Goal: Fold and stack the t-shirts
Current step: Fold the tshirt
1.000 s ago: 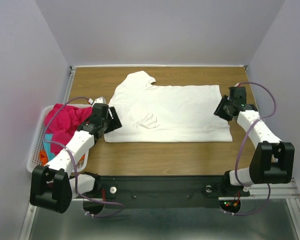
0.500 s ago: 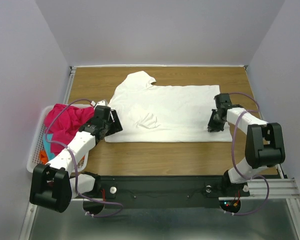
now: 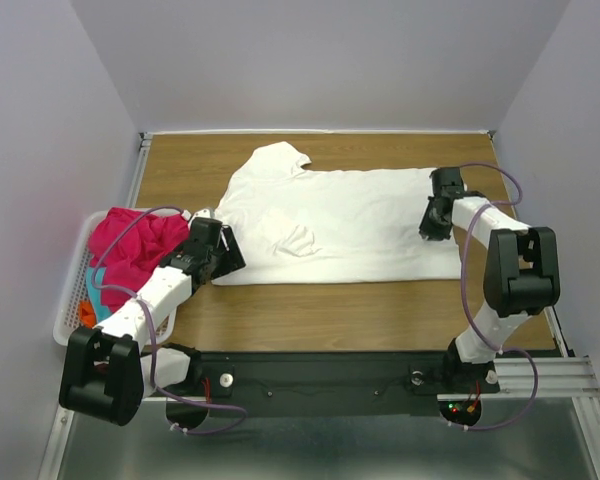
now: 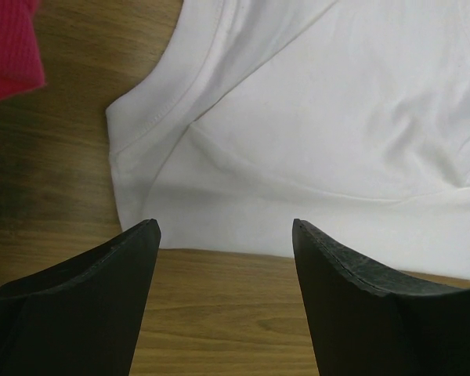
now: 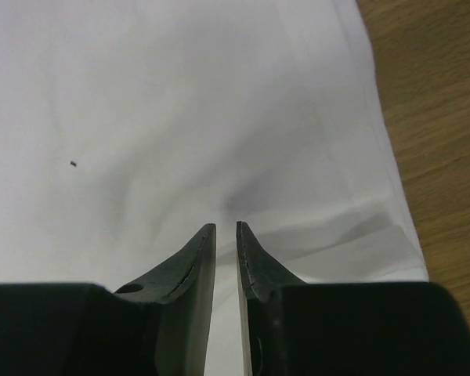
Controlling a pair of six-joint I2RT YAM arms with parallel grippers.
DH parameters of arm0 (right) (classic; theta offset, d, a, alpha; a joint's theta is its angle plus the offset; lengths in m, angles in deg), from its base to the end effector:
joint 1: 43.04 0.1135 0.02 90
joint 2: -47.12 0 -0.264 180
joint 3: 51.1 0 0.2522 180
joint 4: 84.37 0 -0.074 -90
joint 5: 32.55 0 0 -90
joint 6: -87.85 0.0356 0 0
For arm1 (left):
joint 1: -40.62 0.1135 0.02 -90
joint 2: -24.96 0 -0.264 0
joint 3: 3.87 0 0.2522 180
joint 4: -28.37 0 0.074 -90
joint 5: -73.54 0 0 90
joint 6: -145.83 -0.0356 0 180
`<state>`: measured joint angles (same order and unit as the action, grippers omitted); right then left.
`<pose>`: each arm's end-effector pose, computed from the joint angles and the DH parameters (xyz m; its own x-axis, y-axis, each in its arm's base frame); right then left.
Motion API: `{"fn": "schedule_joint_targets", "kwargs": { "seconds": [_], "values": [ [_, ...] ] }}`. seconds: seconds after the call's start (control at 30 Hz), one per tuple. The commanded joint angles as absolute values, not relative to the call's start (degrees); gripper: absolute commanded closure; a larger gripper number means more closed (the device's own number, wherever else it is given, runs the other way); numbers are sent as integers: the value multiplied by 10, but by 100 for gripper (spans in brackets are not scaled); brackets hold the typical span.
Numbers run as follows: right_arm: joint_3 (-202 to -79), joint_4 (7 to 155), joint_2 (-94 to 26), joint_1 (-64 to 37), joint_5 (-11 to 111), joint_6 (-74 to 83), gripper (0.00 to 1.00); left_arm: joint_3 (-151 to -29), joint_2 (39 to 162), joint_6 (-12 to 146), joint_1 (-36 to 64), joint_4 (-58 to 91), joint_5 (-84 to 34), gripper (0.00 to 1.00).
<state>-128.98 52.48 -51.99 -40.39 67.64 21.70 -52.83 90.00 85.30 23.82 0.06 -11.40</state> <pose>0.3440 0.0096 0.1845 -0.8113 0.3608 -0.4600 0.3925 0.9193 0.0289 0.2203 -0.0632 0.2064 -0.6950 -0.3021 -0.6525 -0.1313 0.9455 -0.2978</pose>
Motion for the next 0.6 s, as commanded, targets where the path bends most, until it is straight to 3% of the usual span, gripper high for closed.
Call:
{"fn": "schedule_joint_targets", "kwargs": {
  "seconds": [0.0,0.27,0.43,0.57],
  "values": [
    [-1269,536,-476,-447,692,225,77,-527,903,862,237,17,-115,21],
    [-1175,536,-332,-468,637,281,77,-565,946,869,237,29,-131,28],
    [-1106,541,-328,-503,647,296,76,-556,1007,905,242,33,-120,41],
    [-1064,547,-325,-567,624,301,76,-515,1017,924,267,41,-150,44]
  ]
}}
